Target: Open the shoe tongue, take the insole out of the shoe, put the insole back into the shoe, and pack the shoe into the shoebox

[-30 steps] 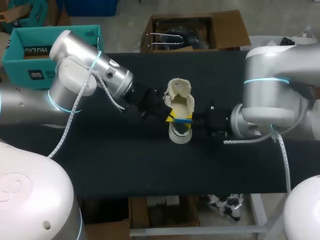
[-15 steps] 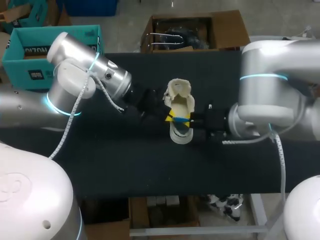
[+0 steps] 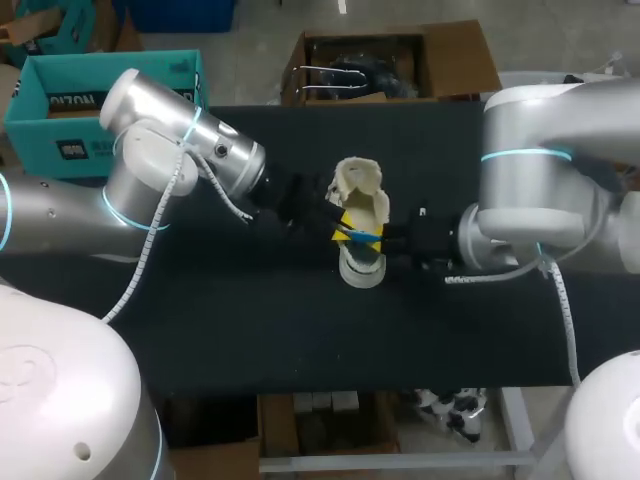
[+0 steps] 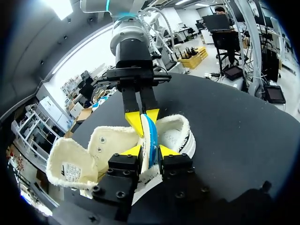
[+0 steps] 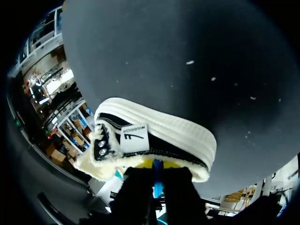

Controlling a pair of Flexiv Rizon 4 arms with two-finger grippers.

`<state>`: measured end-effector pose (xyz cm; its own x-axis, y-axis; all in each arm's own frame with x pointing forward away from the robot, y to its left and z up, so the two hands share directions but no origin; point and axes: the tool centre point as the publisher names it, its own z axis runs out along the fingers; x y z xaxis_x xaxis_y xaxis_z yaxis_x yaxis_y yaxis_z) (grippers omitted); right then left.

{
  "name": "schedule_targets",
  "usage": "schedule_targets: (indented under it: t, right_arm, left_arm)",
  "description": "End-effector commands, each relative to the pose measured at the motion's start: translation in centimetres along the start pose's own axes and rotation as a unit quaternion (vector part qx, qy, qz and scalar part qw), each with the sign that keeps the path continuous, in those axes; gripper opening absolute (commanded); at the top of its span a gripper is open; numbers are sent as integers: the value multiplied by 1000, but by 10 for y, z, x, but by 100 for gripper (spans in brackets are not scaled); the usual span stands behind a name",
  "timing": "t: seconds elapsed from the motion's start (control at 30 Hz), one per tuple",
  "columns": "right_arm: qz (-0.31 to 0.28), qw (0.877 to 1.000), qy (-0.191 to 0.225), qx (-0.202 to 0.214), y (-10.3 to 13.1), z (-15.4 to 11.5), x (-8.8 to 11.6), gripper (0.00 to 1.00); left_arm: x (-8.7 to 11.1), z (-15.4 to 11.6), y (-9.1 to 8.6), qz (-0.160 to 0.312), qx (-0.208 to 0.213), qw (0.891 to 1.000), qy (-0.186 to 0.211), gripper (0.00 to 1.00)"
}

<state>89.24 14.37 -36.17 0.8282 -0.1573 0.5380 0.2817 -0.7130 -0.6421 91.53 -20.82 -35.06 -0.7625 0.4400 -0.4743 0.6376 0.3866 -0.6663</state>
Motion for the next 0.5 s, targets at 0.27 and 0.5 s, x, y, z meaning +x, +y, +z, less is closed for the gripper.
schedule_targets:
  t: [0.27, 0.5]
  right_arm:
    - [-5, 1000, -9, 1, -7, -2, 1, 0]
    - [-18, 1000, -14, -9, -24, -7, -4, 25]
  left_arm:
    - [5, 5, -8, 10, 7, 1000, 5, 15]
    - [4, 10, -7, 10, 9, 1000, 8, 0]
